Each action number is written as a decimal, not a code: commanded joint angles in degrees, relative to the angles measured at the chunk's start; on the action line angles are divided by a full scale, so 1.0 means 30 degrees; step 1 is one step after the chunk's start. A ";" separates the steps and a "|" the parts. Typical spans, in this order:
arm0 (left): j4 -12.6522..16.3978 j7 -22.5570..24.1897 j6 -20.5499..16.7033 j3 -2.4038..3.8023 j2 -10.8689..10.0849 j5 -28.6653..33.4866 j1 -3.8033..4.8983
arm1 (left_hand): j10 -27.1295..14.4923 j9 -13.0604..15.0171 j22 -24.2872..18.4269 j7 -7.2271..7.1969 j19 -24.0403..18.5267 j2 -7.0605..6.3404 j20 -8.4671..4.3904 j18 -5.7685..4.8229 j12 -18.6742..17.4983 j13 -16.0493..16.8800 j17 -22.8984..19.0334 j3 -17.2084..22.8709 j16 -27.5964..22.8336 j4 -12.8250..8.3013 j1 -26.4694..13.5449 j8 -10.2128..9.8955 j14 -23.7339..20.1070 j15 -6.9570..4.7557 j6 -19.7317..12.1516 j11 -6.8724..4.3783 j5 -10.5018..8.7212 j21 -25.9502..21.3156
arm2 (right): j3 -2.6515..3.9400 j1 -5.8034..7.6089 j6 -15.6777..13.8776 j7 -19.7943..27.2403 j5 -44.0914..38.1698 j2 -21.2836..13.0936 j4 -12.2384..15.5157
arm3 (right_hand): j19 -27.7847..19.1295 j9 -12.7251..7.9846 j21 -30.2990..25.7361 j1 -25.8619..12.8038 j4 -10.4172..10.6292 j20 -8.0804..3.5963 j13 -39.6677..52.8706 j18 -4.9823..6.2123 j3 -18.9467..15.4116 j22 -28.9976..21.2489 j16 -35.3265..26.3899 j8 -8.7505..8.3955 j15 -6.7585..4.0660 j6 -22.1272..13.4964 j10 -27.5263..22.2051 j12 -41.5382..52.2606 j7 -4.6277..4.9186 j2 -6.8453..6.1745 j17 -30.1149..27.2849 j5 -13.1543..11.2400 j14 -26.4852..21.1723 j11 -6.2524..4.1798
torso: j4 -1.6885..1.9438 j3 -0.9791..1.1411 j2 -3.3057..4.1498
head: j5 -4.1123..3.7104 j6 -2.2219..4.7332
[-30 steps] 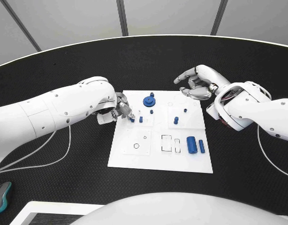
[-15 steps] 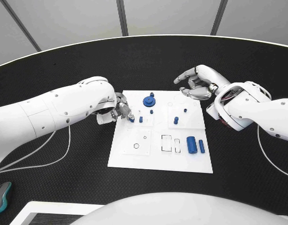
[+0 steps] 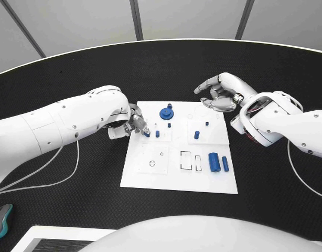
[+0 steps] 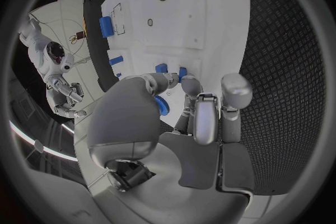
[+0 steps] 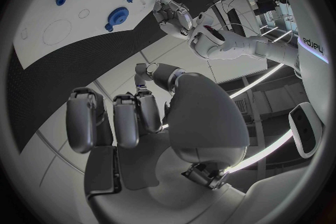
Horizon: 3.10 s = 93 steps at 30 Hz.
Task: Assemble the parts on the task board
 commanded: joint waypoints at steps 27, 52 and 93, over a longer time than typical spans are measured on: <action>-0.0639 -0.0135 0.0150 -0.0086 0.0609 0.0000 0.0000 | 0.0450 0.0360 0.0159 -0.0169 0.0171 0.0149 -0.0020 -0.0107 0.0260 0.0444 0.1444 0.2846 0.0207 -0.2844 -0.0301 0.0213 0.1090 -0.0138 0.0147 -0.0063 0.0615 0.0205 | 0.0000 0.0000 0.0048 -0.0007 0.0000 -0.0034 0.0044 | 0.0799 -0.0040 -0.0086 -0.0114 -0.0033 0.0145 0.1278 0.0213 -0.0029 0.2691 -0.0030 -0.0111 0.0085 0.0052 -0.0047 -0.0030 0.0076 0.0034 0.2680 0.0060 0.1439 0.0029 | 0.0008 -0.0002 0.0019 | -0.0064 0.0001; -0.1362 -0.0368 0.0776 -0.0109 0.1117 -0.0010 -0.0001 | 0.0395 0.0365 0.0132 -0.0173 0.0158 0.0176 -0.0023 -0.0101 0.0210 0.0329 0.1436 0.2870 0.0205 -0.2845 -0.0324 0.0225 0.1088 -0.0140 0.0113 -0.0066 0.0592 0.0189 | 0.0000 0.0001 0.0209 -0.0011 0.0000 -0.0052 0.0109 | 0.0799 -0.0040 -0.0086 -0.0114 -0.0033 0.0145 0.1278 0.0213 -0.0029 0.2691 -0.0030 -0.0111 0.0085 0.0052 -0.0047 -0.0030 0.0076 0.0034 0.2680 0.0060 0.1439 0.0029 | -0.0007 -0.0008 0.0021 | -0.0108 0.0001; -0.1903 -0.0424 0.0058 -0.0553 0.1120 0.0399 -0.0033 | 0.0077 -0.0398 -0.0025 -0.0475 0.0180 -0.1499 -0.0159 -0.0106 0.0152 0.0147 0.1198 -0.3993 0.0081 0.0312 -0.2161 -0.0250 0.1021 -0.0278 0.0569 -0.0246 0.0041 -0.0065 | 0.0000 0.0002 0.0136 -0.0011 0.0000 -0.0095 0.0126 | 0.0777 -0.0056 -0.0145 -0.0099 -0.0066 0.0148 0.1217 0.0228 -0.0031 0.2652 -0.0066 -0.0145 0.0088 0.0044 -0.0102 -0.0090 0.0087 0.0008 0.2617 0.0059 0.1423 0.0038 | 0.0015 0.0002 -0.0005 | -0.0176 0.0001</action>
